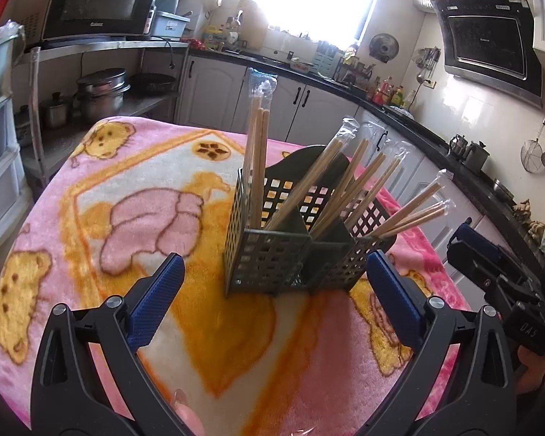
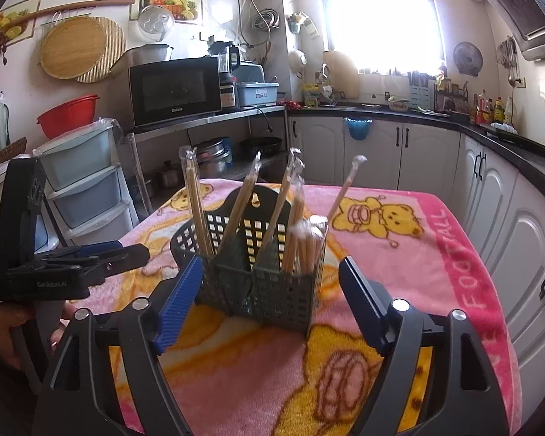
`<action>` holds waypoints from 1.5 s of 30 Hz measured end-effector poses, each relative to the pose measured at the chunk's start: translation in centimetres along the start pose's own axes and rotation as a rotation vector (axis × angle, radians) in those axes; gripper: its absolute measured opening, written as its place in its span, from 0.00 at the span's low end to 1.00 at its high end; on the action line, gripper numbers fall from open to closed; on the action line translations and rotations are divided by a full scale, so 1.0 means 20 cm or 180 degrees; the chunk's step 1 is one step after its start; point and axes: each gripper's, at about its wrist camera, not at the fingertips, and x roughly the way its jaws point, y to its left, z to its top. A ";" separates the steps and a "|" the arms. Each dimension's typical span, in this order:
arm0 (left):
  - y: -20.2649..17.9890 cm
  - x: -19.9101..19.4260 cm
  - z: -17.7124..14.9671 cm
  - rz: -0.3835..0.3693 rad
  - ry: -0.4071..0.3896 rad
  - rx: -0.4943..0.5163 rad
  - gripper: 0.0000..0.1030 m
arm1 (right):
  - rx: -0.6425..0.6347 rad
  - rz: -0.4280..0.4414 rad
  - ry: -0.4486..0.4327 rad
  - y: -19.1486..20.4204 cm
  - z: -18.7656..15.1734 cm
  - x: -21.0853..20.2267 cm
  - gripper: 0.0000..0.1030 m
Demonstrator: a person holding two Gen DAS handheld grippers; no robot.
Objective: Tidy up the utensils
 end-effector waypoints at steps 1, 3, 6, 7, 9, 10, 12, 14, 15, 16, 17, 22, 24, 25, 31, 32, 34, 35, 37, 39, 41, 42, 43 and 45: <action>0.00 0.00 -0.02 0.0007 -0.0006 0.0004 0.90 | 0.0007 -0.0007 0.0015 0.00 -0.02 0.00 0.78; -0.01 -0.01 -0.04 0.0016 -0.0028 0.0023 0.90 | 0.0015 -0.0009 0.0041 0.00 -0.05 0.00 0.80; -0.02 -0.01 -0.07 0.0065 -0.0063 0.0042 0.90 | 0.0048 -0.0035 0.0081 -0.01 -0.11 0.00 0.83; -0.01 -0.01 -0.09 0.0074 -0.0079 0.0047 0.90 | 0.0055 -0.0039 0.0084 -0.01 -0.12 0.00 0.84; -0.01 -0.02 -0.11 0.0085 -0.0107 0.0045 0.90 | 0.0078 -0.0078 0.0090 -0.02 -0.15 0.00 0.86; -0.01 -0.02 -0.12 0.0102 -0.0139 0.0033 0.90 | 0.0086 -0.0087 0.0096 -0.02 -0.16 0.00 0.87; -0.01 -0.03 -0.13 0.0111 -0.0178 0.0030 0.90 | 0.0115 -0.0099 0.0096 -0.03 -0.19 0.00 0.88; -0.01 -0.03 -0.16 0.0117 -0.0218 0.0043 0.90 | 0.0112 -0.0115 0.0089 -0.04 -0.22 -0.01 0.88; -0.01 -0.03 -0.17 0.0118 -0.0229 0.0059 0.90 | 0.0093 -0.0129 0.0084 -0.03 -0.24 -0.01 0.89; -0.02 -0.03 -0.18 0.0132 -0.0243 0.0077 0.90 | 0.0065 -0.0158 0.0072 -0.03 -0.25 -0.01 0.89; -0.02 -0.03 -0.19 0.0139 -0.0265 0.0089 0.90 | 0.0045 -0.0182 0.0058 -0.03 -0.26 -0.01 0.90; -0.04 -0.04 -0.25 0.0131 -0.0330 0.0120 0.90 | 0.0049 -0.0245 -0.0008 -0.03 -0.32 -0.02 0.91; -0.05 -0.04 -0.27 0.0135 -0.0355 0.0156 0.90 | 0.0073 -0.0260 -0.0039 -0.03 -0.34 -0.03 0.91; -0.05 -0.04 -0.28 0.0147 -0.0366 0.0167 0.90 | 0.0090 -0.0267 -0.0064 -0.04 -0.35 -0.04 0.91; -0.07 -0.05 -0.35 0.0191 -0.0489 0.0208 0.90 | 0.0006 -0.0358 -0.0250 -0.03 -0.40 -0.07 0.92; -0.07 -0.05 -0.35 0.0226 -0.0513 0.0226 0.90 | -0.0021 -0.0371 -0.0300 -0.02 -0.40 -0.08 0.92; -0.09 -0.06 -0.37 0.0315 -0.0580 0.0287 0.90 | -0.0060 -0.0387 -0.0388 0.00 -0.42 -0.10 0.93; -0.09 -0.07 -0.37 0.0328 -0.0621 0.0301 0.90 | -0.0079 -0.0393 -0.0441 0.00 -0.42 -0.11 0.94; -0.10 -0.09 -0.38 0.0340 -0.0708 0.0318 0.90 | -0.0097 -0.0393 -0.0531 0.02 -0.43 -0.14 0.94; -0.11 -0.09 -0.38 0.0382 -0.0727 0.0364 0.90 | -0.0105 -0.0382 -0.0607 0.03 -0.44 -0.16 0.94; -0.12 -0.09 -0.40 0.0480 -0.0755 0.0419 0.90 | -0.0103 -0.0376 -0.0693 0.04 -0.45 -0.19 0.94; -0.13 -0.09 -0.41 0.0525 -0.0772 0.0444 0.90 | -0.0103 -0.0378 -0.0727 0.04 -0.46 -0.20 0.94; -0.14 -0.10 -0.42 0.0538 -0.0792 0.0454 0.90 | -0.0117 -0.0388 -0.0778 0.05 -0.46 -0.22 0.94; -0.16 -0.12 -0.44 0.0567 -0.0857 0.0493 0.90 | -0.0128 -0.0404 -0.0839 0.05 -0.47 -0.23 0.94</action>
